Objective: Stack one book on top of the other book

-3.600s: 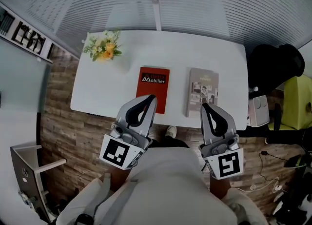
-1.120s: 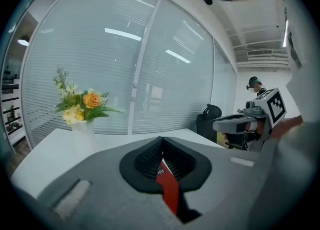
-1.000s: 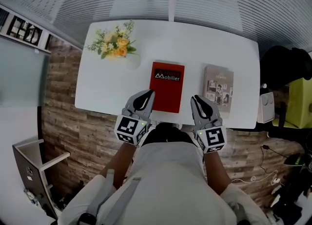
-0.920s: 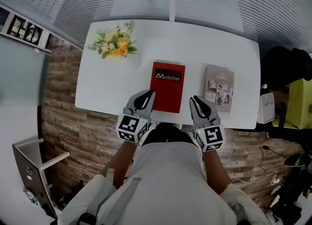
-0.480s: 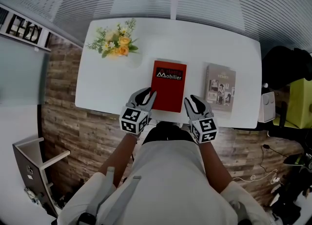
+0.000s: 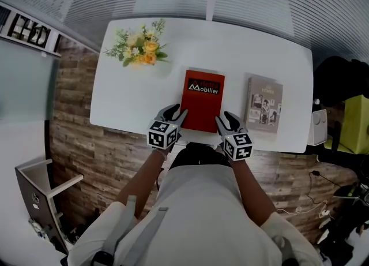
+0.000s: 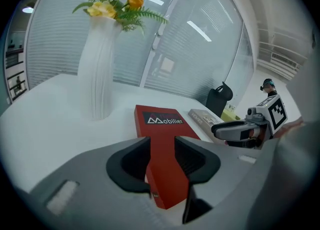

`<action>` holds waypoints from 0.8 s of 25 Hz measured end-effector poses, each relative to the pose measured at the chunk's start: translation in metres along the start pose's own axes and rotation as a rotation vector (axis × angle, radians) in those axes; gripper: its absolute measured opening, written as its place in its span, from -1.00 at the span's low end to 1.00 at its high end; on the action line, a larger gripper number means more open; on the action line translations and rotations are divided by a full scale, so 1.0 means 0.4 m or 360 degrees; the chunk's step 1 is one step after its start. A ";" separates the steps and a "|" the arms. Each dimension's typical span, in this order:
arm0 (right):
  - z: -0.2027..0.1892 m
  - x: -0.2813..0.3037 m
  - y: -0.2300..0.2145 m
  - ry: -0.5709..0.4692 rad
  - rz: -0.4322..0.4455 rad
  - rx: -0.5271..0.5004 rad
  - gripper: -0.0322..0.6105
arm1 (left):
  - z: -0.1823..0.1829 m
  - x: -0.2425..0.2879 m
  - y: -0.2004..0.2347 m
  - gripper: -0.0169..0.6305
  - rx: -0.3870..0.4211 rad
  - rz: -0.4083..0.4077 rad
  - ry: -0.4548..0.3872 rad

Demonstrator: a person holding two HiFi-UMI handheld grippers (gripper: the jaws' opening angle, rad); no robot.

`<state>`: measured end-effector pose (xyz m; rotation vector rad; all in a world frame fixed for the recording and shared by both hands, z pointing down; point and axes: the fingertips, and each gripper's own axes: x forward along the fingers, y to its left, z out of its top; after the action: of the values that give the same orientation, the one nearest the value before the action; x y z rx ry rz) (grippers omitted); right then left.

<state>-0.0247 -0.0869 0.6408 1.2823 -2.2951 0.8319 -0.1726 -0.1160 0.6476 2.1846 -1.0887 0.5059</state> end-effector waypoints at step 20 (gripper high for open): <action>-0.111 0.101 0.008 0.0152 0.0086 0.0290 -0.15 | -0.097 0.081 0.021 -0.18 -0.0232 -0.0089 0.0139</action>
<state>-0.0461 -0.0819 0.6967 1.2295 -2.2295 1.1186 -0.1626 -0.1113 0.6978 2.0411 -0.9839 0.4776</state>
